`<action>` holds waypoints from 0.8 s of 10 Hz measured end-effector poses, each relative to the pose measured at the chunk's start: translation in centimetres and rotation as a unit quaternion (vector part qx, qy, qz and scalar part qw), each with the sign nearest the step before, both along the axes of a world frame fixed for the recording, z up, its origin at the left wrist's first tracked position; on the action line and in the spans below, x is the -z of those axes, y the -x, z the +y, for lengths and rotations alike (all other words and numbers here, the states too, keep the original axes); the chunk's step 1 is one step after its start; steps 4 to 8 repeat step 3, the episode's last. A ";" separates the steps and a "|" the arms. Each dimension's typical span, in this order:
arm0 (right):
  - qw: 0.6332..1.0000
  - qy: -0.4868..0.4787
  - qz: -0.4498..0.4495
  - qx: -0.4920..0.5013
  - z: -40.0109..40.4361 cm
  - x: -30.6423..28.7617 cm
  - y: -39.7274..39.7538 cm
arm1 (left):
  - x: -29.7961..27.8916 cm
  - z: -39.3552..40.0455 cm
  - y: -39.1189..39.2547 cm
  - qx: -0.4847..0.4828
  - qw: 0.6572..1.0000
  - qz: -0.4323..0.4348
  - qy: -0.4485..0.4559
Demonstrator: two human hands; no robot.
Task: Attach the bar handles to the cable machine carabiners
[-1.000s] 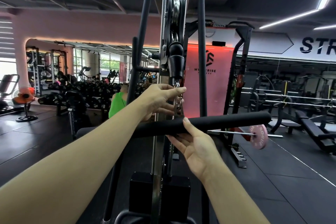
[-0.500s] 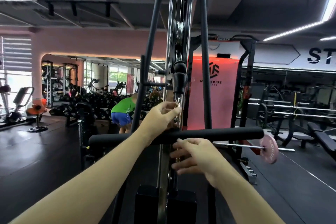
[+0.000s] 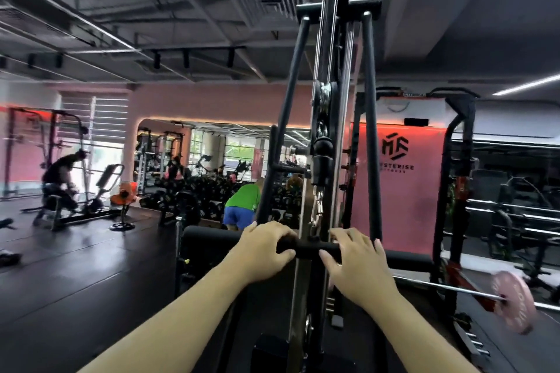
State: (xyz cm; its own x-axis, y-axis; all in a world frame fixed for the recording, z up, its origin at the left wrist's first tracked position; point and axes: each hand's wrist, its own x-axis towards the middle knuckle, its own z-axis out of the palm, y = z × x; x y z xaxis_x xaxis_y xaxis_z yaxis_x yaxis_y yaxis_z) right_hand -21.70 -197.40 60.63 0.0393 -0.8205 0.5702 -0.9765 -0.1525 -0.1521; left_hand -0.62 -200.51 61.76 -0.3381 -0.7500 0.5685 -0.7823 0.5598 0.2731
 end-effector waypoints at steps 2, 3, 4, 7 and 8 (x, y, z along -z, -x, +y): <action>0.975 0.118 -0.070 -0.177 3.6 0.2 -10.0 | 0.5 6.3 -10.0 -0.117 0.991 -0.015 0.058; 0.962 0.055 -0.064 -0.260 6.7 -0.3 -18.0 | 0.6 12.4 -17.7 -0.212 0.974 -0.033 0.069; 0.962 0.055 -0.064 -0.260 6.7 -0.3 -18.0 | 0.6 12.4 -17.7 -0.212 0.974 -0.033 0.069; 0.962 0.055 -0.064 -0.260 6.7 -0.3 -18.0 | 0.6 12.4 -17.7 -0.212 0.974 -0.033 0.069; 0.962 0.055 -0.064 -0.260 6.7 -0.3 -18.0 | 0.6 12.4 -17.7 -0.212 0.974 -0.033 0.069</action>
